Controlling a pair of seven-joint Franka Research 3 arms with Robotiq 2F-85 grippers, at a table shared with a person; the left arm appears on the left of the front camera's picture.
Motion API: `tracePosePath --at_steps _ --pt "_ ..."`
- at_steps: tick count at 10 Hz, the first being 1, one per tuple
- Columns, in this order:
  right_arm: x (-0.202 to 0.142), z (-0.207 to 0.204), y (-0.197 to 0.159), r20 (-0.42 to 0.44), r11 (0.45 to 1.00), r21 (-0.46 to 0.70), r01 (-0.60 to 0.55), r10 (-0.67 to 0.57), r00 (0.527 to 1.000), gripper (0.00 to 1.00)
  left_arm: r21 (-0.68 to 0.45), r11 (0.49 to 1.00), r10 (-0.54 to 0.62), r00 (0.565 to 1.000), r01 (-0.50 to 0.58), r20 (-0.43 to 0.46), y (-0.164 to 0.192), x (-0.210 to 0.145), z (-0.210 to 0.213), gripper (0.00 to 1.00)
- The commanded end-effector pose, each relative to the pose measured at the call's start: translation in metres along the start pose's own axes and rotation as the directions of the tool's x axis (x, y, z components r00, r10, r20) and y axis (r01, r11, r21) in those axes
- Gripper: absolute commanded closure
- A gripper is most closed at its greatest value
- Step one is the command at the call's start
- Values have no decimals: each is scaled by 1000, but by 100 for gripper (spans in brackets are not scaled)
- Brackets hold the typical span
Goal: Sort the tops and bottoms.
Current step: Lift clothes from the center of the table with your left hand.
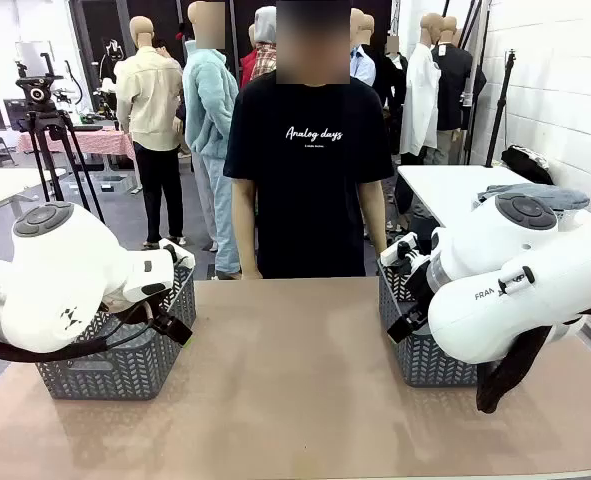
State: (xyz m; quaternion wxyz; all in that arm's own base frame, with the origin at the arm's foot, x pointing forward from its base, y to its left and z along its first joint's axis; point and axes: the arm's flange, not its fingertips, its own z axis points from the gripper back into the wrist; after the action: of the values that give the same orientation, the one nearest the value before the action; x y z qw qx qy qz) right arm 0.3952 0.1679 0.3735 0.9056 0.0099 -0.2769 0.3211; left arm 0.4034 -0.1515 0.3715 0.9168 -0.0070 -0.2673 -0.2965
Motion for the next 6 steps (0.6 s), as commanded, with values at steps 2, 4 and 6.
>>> tracePosePath --at_steps 2,4,6 --pt "0 0 0 0 1000 0 0 0 1000 0 0 1000 0 1000 0 0 0 0 0 0" --pt "0 0 0 0 1000 0 0 0 1000 0 0 1000 0 1000 0 0 0 0 0 0" --pt "0 0 0 0 1000 0 0 0 1000 0 0 1000 0 1000 0 0 0 0 0 0"
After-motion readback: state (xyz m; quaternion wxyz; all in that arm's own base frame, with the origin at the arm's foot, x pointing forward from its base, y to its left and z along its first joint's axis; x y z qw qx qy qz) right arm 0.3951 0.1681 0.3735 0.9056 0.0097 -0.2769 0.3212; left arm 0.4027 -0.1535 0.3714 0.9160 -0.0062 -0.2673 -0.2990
